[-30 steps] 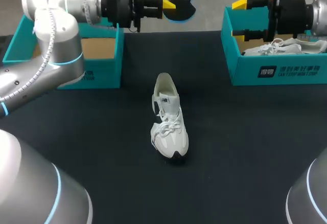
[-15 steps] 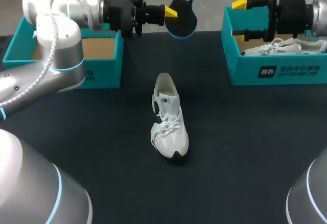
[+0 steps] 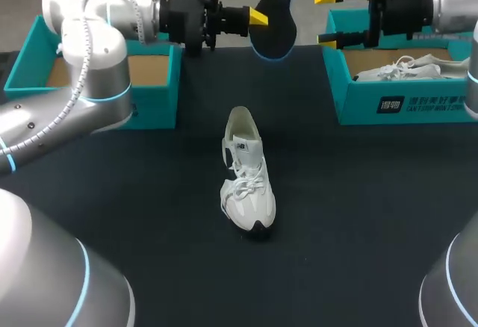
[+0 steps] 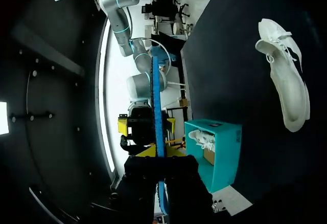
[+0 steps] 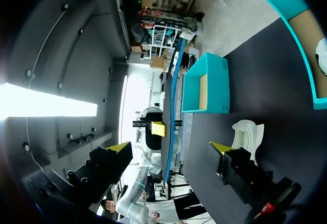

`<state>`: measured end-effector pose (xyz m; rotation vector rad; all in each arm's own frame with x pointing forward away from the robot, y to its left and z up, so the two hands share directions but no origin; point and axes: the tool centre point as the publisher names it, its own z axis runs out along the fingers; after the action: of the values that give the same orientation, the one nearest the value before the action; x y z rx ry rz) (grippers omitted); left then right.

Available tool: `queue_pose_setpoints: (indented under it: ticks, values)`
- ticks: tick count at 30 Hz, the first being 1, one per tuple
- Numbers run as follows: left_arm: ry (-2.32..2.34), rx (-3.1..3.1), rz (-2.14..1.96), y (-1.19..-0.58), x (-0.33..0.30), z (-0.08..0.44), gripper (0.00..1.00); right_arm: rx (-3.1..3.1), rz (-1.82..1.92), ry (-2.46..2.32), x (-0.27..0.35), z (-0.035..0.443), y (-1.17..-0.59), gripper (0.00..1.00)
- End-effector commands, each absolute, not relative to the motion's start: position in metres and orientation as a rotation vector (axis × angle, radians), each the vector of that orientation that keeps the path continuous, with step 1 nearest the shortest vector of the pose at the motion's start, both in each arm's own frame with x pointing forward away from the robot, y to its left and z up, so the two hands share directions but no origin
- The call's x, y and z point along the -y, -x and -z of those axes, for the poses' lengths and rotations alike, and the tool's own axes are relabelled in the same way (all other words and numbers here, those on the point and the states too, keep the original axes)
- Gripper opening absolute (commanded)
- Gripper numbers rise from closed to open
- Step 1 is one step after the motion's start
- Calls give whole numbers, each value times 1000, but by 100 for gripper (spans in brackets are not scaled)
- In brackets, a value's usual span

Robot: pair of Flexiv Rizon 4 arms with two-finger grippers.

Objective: Take the shoe out of the shoebox, open the shoe tongue, remove and reinsert the insole, then place the shoe into the shoebox

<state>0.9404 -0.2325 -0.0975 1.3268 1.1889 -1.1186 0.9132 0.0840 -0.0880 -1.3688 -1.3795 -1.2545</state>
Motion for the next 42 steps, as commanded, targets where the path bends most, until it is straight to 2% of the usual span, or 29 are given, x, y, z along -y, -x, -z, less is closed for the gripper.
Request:
queue_pose_setpoints:
  ticks: [1,2,4,11,13,14,22,28,29,34,37,42]
  values:
    - [-1294,-1161,1112,-939,245,103,0,1378,1235,1347,-97,91,-923,85]
    - [-1289,-1161,1116,-939,247,104,0,1375,1235,1344,-100,91,-923,81]
    - [-1276,-1154,1114,-940,251,105,0,1370,1236,1339,-105,89,-924,80]
    - [-1230,-1138,1098,-944,257,110,0,1368,1228,1327,-116,88,-924,57]
    - [-1214,-1135,1085,-944,259,110,0,1361,1226,1326,-118,89,-924,54]
    - [-1201,-1131,1082,-945,259,110,0,1359,1220,1323,-120,89,-923,47]
    - [-1198,-1121,1088,-949,264,108,0,1355,1195,1309,-129,95,-919,42]
    - [-1195,-1112,1083,-949,264,106,0,1349,1195,1317,-129,96,-918,11]
    - [-1195,-1110,1083,-949,264,106,0,1348,1196,1319,-128,97,-918,0]
    - [-1197,-1096,1097,-948,262,103,2,1342,1210,1322,-126,98,-919,0]
    - [-1213,-1075,1118,-947,259,100,100,1340,1215,1322,-124,100,-920,0]
    - [-1262,-1082,1114,-946,244,100,100,1346,1232,1328,-120,102,-920,0]
